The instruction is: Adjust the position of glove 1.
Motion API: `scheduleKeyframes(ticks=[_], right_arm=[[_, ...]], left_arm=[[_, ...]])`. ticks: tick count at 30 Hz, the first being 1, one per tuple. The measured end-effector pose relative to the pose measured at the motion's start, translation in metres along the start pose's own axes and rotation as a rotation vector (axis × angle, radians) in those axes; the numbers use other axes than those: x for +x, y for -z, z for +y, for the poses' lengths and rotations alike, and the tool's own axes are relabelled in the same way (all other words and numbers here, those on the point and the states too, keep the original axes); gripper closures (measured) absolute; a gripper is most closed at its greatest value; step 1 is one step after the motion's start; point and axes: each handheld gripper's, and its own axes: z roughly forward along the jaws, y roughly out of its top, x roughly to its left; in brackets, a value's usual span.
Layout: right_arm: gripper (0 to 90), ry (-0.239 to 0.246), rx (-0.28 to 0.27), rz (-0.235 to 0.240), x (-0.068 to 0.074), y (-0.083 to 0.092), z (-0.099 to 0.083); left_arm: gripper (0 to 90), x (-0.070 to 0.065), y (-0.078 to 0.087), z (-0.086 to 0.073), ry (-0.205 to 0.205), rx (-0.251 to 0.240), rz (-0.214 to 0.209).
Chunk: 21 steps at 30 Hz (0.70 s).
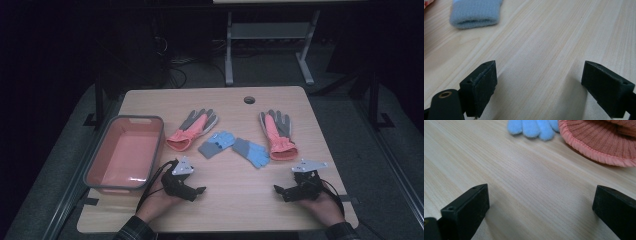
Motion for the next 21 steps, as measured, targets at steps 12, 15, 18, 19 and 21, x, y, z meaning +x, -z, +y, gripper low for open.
scheduleKeyframes(ticks=[12, 15, 18, 19, 21], right_arm=[[27.1, -0.007, 0.004, 0.026, 0.002, 0.007, 0.011], [45.1, -0.012, -0.001, 0.046, 0.004, 0.011, 0.018], [63.9, -0.010, -0.010, 0.072, 0.008, 0.013, 0.027], [69.1, -0.007, -0.009, 0.079, 0.009, 0.012, 0.029], [78.6, 0.004, -0.002, 0.095, 0.011, 0.011, 0.034]], left_arm=[[12.5, 0.000, 0.000, 0.000, 0.000, 0.002, 0.001], [12.5, 0.000, 0.000, 0.000, 0.002, -0.001, 0.002], [12.5, -0.001, -0.001, 0.000, 0.003, -0.007, 0.003], [12.5, -0.001, -0.001, 0.000, 0.005, -0.010, 0.003], [12.5, 0.000, 0.000, 0.000, -0.001, -0.004, 0.004]])
